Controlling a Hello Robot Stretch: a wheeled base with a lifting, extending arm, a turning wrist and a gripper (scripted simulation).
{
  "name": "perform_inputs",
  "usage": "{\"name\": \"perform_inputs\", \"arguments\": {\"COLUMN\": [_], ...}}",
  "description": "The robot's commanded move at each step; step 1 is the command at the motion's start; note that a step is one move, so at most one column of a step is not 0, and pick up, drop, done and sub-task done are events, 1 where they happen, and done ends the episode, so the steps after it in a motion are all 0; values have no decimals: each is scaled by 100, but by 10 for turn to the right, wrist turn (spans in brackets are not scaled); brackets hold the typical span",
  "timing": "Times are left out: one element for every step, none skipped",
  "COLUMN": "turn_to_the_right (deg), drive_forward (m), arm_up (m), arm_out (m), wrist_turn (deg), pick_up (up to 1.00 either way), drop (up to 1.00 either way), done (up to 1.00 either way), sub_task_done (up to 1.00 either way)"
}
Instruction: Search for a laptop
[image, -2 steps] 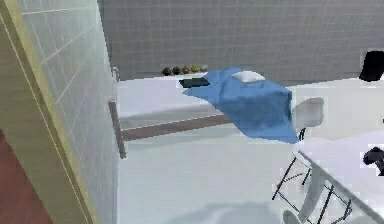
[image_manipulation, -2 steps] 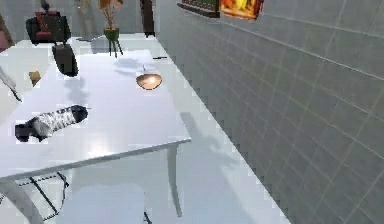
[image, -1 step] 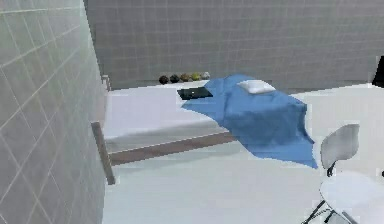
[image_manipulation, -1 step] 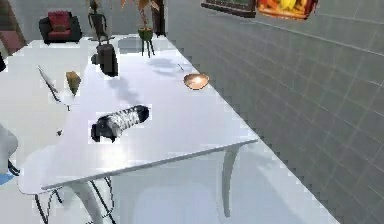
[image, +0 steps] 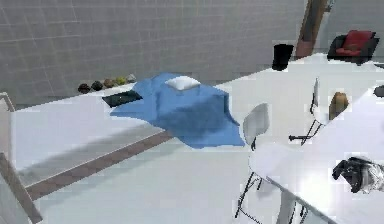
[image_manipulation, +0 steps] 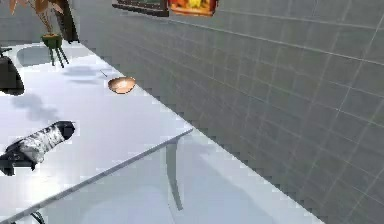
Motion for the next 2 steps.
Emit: {"name": "perform_inputs", "arguments": {"turn_to_the_right": [0, 120], "drive_forward": [100, 0], "arm_up": [0, 0], "arm_out": [0, 0], "wrist_turn": [0, 0], "pick_up": [0, 0], "drop": [0, 0], "done": [0, 0], "sub_task_done": [0, 0]}}
